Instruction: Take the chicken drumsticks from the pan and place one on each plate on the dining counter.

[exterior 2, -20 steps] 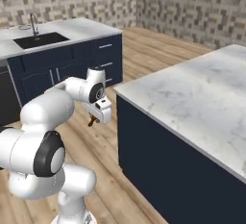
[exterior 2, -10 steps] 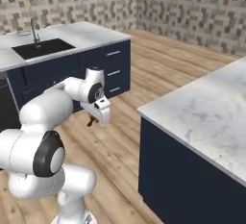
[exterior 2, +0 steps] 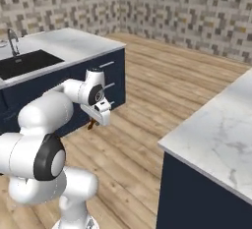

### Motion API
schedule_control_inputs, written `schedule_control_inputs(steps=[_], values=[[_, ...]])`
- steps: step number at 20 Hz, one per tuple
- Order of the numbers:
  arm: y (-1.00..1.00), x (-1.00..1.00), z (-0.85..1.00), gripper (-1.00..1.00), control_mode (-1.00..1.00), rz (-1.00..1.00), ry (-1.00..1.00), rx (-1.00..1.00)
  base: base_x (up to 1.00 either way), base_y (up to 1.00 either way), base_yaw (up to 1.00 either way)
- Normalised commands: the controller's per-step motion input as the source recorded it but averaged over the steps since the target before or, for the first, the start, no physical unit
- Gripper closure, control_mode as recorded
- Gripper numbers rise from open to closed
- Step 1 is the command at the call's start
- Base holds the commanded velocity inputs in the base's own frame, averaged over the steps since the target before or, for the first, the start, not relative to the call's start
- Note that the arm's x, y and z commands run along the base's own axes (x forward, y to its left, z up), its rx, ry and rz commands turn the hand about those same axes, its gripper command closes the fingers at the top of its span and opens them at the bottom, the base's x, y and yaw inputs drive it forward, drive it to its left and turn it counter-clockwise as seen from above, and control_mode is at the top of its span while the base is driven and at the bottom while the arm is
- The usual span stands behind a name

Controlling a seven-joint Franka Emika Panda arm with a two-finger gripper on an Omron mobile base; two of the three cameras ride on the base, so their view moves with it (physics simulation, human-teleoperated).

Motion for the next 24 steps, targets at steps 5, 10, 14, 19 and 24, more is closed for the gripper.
schedule_control_inputs(steps=[5,10,14,19,24], values=[[0.00,0.00,0.00,1.00,1.00,0.00,0.00,0.00,1.00,0.49,-0.29],[0.00,0.00,0.00,1.00,1.00,0.00,0.00,0.00,1.00,0.48,-0.29],[0.00,0.00,0.00,1.00,1.00,0.00,0.00,0.00,1.00,0.47,-0.32],[0.00,0.00,0.00,1.00,1.00,0.00,0.00,0.00,1.00,0.46,-0.30],[0.00,0.00,0.00,1.00,1.00,0.00,0.00,0.00,1.00,0.44,-0.26]])
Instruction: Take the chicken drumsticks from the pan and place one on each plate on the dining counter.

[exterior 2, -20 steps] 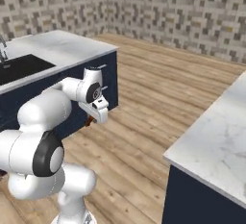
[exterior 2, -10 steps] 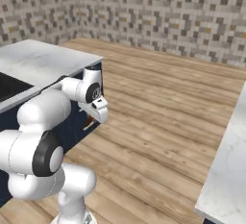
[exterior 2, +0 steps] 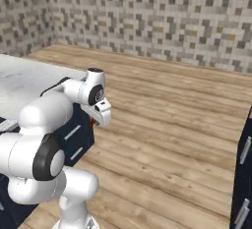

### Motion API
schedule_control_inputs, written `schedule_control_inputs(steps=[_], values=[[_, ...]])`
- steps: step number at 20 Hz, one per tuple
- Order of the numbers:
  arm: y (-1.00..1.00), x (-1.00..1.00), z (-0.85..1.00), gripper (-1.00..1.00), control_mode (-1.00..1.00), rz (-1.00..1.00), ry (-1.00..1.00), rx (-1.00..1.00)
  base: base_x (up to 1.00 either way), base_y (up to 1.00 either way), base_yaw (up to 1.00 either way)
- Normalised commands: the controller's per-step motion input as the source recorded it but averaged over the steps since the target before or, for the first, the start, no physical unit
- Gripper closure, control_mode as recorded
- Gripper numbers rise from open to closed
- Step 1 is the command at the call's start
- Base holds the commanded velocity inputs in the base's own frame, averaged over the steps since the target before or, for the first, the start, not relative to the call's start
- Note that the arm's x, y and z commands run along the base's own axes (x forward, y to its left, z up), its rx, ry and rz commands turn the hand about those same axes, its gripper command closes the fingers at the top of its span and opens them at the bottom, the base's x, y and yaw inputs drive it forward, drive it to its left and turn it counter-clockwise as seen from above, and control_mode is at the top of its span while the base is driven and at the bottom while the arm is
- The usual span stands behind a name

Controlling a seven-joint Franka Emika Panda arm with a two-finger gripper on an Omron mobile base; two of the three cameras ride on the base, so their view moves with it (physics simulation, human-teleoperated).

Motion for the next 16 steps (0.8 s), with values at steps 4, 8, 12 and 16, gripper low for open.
schedule_control_inputs(steps=[4,8,12,16], values=[[0.00,0.00,0.00,1.00,1.00,0.00,0.00,0.00,1.00,0.41,-0.21],[0.00,0.00,0.00,1.00,1.00,0.00,0.00,0.00,1.00,0.29,-0.13],[0.00,0.00,0.00,1.00,1.00,0.00,0.00,0.00,1.00,0.10,-0.01],[0.00,0.00,0.00,1.00,1.00,0.00,0.00,0.00,1.00,0.02,0.00]])
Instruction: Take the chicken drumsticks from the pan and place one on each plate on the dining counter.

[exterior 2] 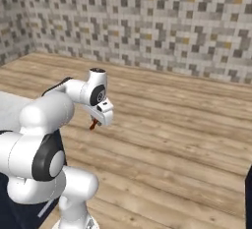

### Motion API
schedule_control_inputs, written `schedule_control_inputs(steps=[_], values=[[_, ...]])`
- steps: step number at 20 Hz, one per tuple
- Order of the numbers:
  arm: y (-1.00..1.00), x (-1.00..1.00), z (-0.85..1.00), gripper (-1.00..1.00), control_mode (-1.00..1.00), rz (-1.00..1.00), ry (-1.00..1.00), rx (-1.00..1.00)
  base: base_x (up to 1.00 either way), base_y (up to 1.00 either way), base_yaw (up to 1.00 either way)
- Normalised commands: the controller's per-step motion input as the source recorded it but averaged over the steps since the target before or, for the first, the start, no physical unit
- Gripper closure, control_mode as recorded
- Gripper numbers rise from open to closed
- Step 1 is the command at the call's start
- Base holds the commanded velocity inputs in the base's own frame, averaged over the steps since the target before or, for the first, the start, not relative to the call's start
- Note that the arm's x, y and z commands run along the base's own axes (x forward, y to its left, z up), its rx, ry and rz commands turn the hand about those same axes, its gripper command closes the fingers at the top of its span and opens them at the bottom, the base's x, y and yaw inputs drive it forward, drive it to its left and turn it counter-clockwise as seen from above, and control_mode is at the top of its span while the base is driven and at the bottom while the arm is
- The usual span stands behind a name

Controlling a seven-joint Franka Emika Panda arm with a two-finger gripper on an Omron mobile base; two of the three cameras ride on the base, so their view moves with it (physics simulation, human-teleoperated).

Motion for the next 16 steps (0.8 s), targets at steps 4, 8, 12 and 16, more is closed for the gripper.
schedule_control_inputs(steps=[4,8,12,16], values=[[0.00,0.00,0.00,1.00,1.00,0.00,0.00,0.00,1.00,0.00,0.00],[0.00,0.00,0.00,1.00,1.00,0.00,0.00,0.00,1.00,0.00,0.04],[0.00,0.00,0.00,1.00,1.00,0.00,0.00,0.00,1.00,0.00,0.09],[0.00,0.00,0.00,1.00,1.00,0.00,0.00,0.00,1.00,0.05,0.18]])
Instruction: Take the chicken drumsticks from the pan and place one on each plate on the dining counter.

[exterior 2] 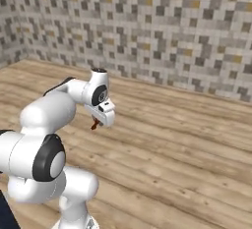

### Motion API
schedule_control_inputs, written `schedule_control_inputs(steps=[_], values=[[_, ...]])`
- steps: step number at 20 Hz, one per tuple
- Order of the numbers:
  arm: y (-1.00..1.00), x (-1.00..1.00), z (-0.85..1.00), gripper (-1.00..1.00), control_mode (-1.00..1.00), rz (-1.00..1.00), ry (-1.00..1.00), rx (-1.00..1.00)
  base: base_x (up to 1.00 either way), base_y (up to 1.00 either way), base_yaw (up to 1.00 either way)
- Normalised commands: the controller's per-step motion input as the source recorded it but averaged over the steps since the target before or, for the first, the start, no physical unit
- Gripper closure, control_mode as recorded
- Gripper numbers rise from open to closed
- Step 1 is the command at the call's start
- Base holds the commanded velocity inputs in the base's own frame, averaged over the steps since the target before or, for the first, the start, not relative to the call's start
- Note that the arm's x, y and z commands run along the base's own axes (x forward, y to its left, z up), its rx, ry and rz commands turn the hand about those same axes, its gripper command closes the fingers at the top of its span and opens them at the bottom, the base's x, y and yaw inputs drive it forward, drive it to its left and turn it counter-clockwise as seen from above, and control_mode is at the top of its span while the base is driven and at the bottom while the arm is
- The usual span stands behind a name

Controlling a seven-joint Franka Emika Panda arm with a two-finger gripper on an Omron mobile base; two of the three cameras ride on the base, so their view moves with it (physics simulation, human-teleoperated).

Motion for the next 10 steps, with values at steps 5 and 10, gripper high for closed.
schedule_control_inputs(steps=[5,10], values=[[0.00,0.00,0.00,1.00,1.00,0.00,0.00,0.00,1.00,0.01,0.32],[0.00,0.00,0.00,1.00,1.00,0.00,0.00,0.00,1.00,0.00,0.42]])
